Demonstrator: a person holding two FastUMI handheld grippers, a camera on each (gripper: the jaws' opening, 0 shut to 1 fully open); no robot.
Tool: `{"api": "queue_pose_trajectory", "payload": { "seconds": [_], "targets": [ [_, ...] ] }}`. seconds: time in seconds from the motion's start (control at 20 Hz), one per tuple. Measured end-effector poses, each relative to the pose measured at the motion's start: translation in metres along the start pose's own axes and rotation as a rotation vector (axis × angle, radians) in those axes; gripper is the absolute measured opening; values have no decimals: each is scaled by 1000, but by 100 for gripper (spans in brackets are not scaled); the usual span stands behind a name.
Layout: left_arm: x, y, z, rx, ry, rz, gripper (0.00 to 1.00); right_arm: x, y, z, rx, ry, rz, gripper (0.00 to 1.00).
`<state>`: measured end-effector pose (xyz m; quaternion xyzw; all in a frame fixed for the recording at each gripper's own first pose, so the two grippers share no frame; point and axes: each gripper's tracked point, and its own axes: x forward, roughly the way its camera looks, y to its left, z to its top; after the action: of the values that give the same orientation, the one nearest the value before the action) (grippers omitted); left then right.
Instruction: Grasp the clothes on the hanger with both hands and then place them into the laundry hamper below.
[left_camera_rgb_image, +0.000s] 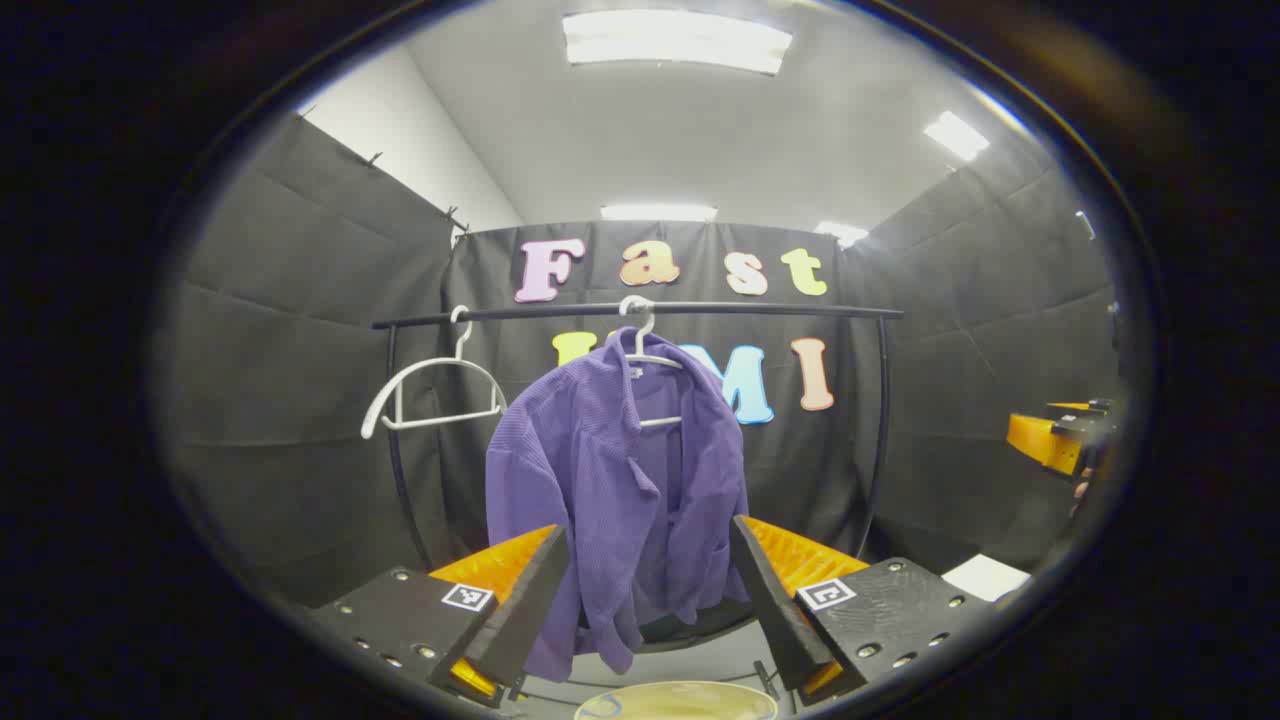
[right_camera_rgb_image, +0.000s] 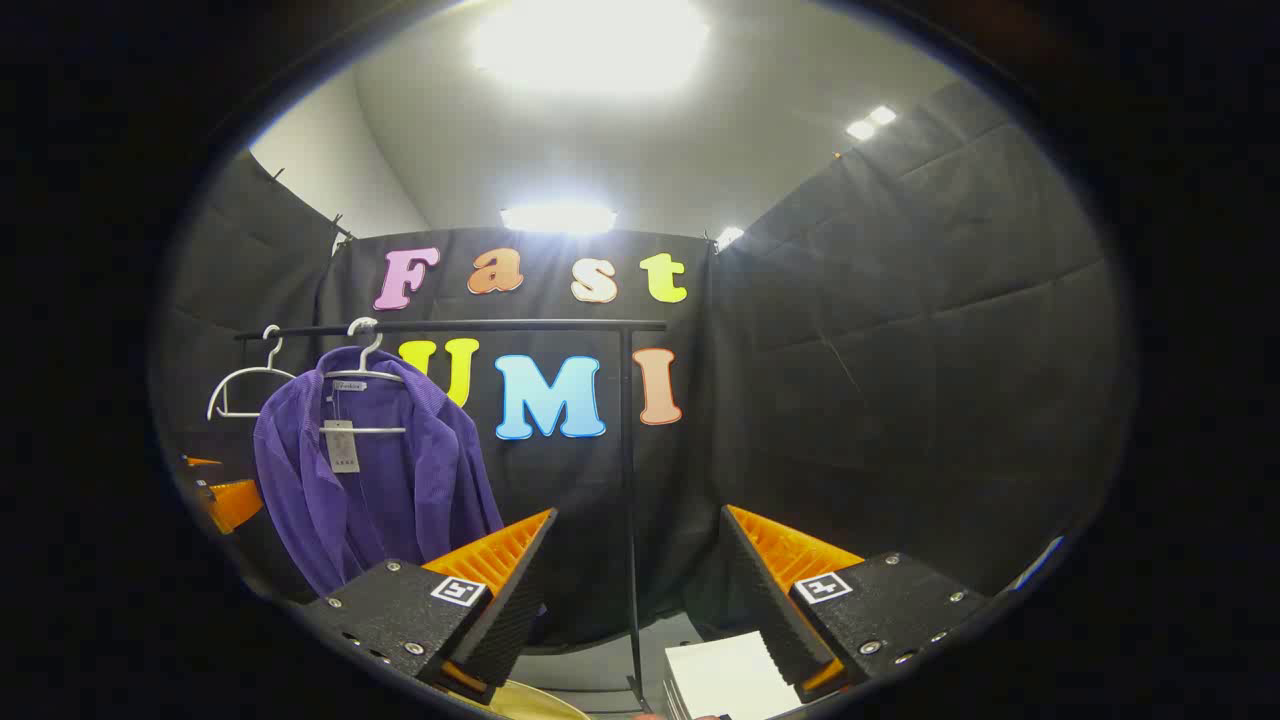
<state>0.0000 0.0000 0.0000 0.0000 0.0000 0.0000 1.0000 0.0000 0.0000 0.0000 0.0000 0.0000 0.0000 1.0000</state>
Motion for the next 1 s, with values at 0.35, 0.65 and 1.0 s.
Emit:
{"api": "queue_pose_trajectory", "payload": {
  "seconds": [0.35,0.65,1.0],
  "targets": [
    [-6,3,-1,-3,4,35,89,8,3,1,28,-5,17,96],
    [-9,4,-2,-19,4,55,89,19,11,8,36,-15,58,96],
    [-10,5,0,-23,4,57,89,29,28,11,60,0,99,96]
  ]
}}
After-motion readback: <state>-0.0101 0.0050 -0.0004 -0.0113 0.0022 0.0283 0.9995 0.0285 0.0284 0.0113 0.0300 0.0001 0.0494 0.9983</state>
